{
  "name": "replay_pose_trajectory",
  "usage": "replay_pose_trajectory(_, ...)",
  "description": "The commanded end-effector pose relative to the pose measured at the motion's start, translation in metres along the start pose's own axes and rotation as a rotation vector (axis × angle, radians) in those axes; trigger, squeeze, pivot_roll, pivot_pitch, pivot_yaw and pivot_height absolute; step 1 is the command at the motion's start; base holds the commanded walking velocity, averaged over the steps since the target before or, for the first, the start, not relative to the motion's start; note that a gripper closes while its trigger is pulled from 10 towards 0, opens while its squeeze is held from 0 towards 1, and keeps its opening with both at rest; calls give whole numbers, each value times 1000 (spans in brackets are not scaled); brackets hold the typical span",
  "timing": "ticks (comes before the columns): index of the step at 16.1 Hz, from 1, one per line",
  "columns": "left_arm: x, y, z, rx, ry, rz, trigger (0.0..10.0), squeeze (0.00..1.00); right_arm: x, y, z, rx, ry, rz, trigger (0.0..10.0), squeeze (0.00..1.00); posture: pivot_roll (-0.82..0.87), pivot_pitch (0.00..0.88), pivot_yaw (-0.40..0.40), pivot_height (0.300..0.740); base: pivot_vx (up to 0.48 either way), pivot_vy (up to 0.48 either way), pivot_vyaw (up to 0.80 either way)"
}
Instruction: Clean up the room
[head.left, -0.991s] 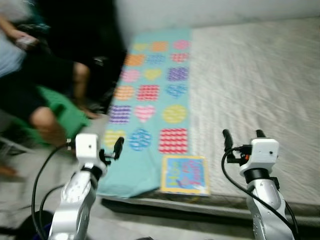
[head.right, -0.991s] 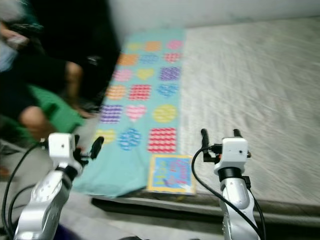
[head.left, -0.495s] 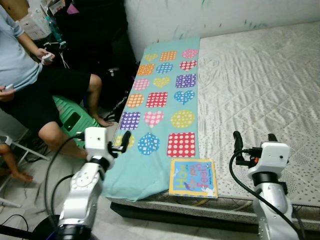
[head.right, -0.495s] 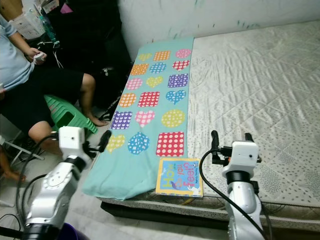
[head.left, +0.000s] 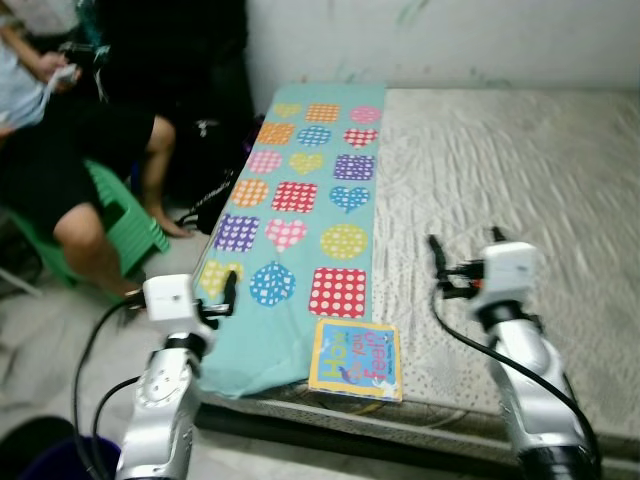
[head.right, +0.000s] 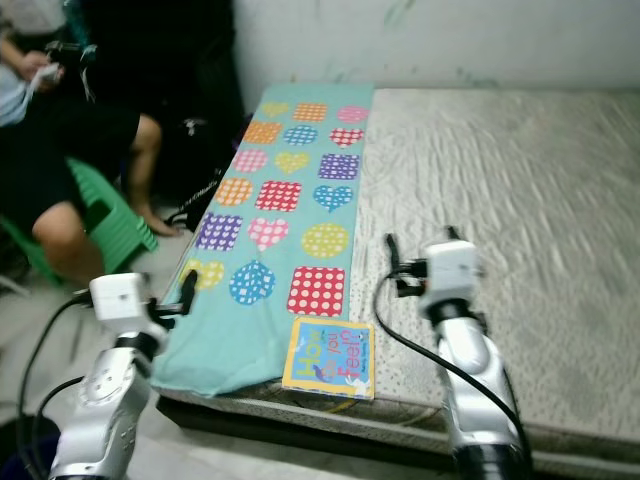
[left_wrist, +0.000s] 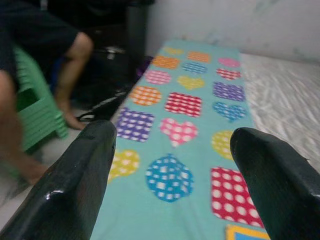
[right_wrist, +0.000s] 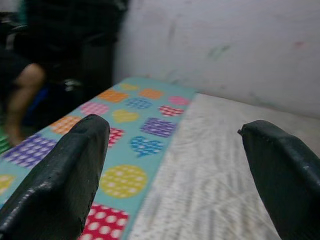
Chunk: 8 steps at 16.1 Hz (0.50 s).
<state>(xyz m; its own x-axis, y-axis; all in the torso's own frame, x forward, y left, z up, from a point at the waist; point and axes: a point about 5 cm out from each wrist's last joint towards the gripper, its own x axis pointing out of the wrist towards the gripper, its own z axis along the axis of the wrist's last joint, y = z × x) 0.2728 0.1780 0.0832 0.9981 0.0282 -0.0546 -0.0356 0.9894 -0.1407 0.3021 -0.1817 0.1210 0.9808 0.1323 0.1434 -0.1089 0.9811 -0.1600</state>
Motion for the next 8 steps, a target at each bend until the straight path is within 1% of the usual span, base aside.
replay_pose_trajectory(1, -2, 7, 8, 17, -38, 35, 10000, 0, 4, 11, -4, 17, 22, 47, 10000, 0, -129, 30, 31, 740, 0, 0, 0)
replay_pose_trajectory(2, -5, 12, 9, 21, -46, 60, 10000, 0, 10, 21, -5, 32, 22, 80, 10000, 0, -97, 33, 14, 740, 0, 0, 0)
replay_pose_trajectory(3, -10, 19, 10, 29, -52, 95, 10000, 0, 18, 40, -6, 62, 24, 135, 10000, 0, -70, 36, 5, 740, 0, 0, 0)
replay_pose_trajectory(4, -11, 22, 10, 28, -47, 117, 10000, 0, 20, 46, -5, 68, 19, 149, 10000, 0, -59, 37, 1, 740, 0, 0, 0)
replay_pose_trajectory(6, -14, 27, 11, 37, -43, 143, 10000, 0, 22, 54, -6, 69, 15, 168, 10000, 0, -44, 37, -4, 740, 0, 0, 0)
replay_pose_trajectory(7, -17, 31, 10, 37, -40, 156, 10000, 0, 21, 54, -8, 66, 24, 166, 10000, 0, -36, 35, 0, 740, 0, 0, 0)
replay_pose_trajectory(8, -19, 32, 10, 36, -36, 166, 10000, 0, 21, 50, -10, 57, 34, 136, 10000, 0, -33, 34, -2, 740, 0, 0, 0)
